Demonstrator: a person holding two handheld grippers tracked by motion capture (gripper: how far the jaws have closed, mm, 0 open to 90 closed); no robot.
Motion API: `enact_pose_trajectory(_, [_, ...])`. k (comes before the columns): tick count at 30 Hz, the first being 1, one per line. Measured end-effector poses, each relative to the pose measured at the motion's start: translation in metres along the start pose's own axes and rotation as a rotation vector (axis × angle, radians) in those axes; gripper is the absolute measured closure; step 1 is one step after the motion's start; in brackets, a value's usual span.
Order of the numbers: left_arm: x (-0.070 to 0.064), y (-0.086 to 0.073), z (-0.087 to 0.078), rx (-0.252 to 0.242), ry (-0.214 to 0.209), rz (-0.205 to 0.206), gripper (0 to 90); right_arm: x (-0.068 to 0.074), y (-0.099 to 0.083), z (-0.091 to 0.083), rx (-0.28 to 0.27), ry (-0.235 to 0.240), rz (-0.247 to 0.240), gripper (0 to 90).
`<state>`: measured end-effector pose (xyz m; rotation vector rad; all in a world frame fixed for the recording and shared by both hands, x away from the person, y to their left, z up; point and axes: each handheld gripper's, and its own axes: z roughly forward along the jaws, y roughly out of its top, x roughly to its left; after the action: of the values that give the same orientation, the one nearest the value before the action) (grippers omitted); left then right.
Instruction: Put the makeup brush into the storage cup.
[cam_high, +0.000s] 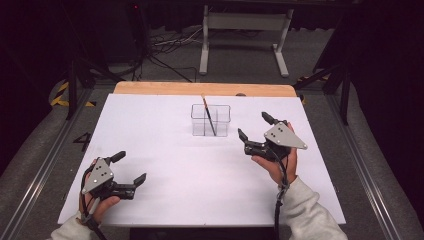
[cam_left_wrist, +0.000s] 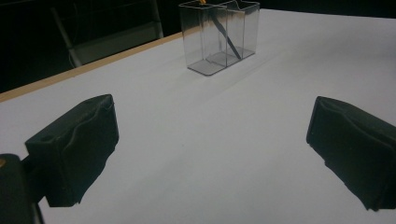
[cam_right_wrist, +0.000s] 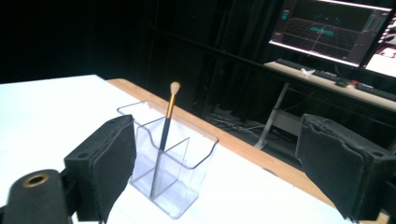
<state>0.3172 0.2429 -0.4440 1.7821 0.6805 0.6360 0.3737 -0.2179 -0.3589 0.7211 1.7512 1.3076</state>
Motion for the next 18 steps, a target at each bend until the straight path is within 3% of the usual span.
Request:
enact_pose_trajectory(10, [-0.002,0.000,-0.001,-0.006,0.000,-0.002,3.0,0.001,-0.007,-0.010,0.018,0.007,-0.029,9.5])
enact_pose_trajectory(13, [-0.002,0.000,0.000,-0.005,0.002,-0.003,3.0,-0.001,-0.011,-0.014,0.034,0.030,-0.024,9.6])
enact_pose_trajectory(18, [-0.001,0.000,0.000,-0.001,0.002,0.004,3.0,-0.005,-0.018,-0.022,0.029,0.019,-0.034,9.1])
